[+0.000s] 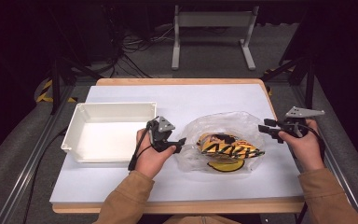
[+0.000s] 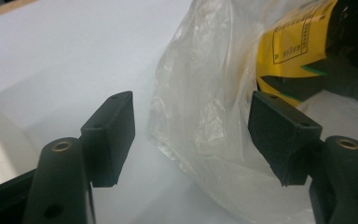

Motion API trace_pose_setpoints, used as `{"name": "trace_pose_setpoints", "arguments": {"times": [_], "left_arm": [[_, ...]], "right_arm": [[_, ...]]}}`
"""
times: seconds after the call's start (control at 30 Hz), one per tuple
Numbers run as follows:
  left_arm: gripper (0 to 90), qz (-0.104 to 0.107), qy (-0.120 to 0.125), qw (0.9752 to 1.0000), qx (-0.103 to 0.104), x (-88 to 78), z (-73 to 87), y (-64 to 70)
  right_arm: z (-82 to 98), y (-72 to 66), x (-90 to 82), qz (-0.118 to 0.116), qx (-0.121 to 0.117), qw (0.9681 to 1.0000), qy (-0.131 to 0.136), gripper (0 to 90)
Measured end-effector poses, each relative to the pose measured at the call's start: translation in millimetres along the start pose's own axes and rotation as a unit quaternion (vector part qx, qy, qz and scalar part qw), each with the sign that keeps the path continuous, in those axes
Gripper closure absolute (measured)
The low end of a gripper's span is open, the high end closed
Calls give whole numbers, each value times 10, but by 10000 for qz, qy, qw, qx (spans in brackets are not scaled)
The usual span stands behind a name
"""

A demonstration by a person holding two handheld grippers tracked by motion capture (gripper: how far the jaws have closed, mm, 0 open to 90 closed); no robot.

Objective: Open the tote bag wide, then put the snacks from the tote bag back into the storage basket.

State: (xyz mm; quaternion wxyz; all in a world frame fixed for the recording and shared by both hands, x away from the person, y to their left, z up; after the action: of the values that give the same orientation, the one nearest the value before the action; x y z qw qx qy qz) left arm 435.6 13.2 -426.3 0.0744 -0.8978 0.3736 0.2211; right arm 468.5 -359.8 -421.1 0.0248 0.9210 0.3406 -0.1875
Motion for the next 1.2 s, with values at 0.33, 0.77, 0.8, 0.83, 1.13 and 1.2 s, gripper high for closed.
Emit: {"name": "trace_pose_setpoints", "arguments": {"times": [0.33,0.77,0.8,0.83,1.13,1.2], "left_arm": [[288,163,485,9986,-96,-315,-220,-1],[227,743,930,9928,151,-556,-491,341],[218,795,959,9920,180,-581,-506,382],[212,795,959,9920,180,-581,-506,382],[157,1457,1077,9826,412,-573,-567,669],[144,1565,1056,9808,499,-541,-561,733]], "right_arm": [[-110,-42,-348,47,134,9989,454,528],[-151,-13,-544,44,258,9974,669,505],[-152,-22,-549,27,285,9973,674,504],[-154,-28,-553,27,299,9973,677,503],[-167,-60,-545,-36,290,9972,691,489],[-166,-69,-540,-60,289,9972,685,484]]}}
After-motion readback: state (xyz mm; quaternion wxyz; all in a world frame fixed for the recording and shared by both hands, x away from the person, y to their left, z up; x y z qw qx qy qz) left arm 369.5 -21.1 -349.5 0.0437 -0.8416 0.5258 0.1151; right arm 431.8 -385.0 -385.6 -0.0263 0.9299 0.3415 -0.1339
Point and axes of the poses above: each handheld gripper's, and its own axes: x roughly forward along the jaws, z roughly out of its underside, y roughly to its right, the point moved 7 cm from there along x, roughly forward along the jaws, and after that the axes turned 10 degrees about y, right-handed, at the moved point
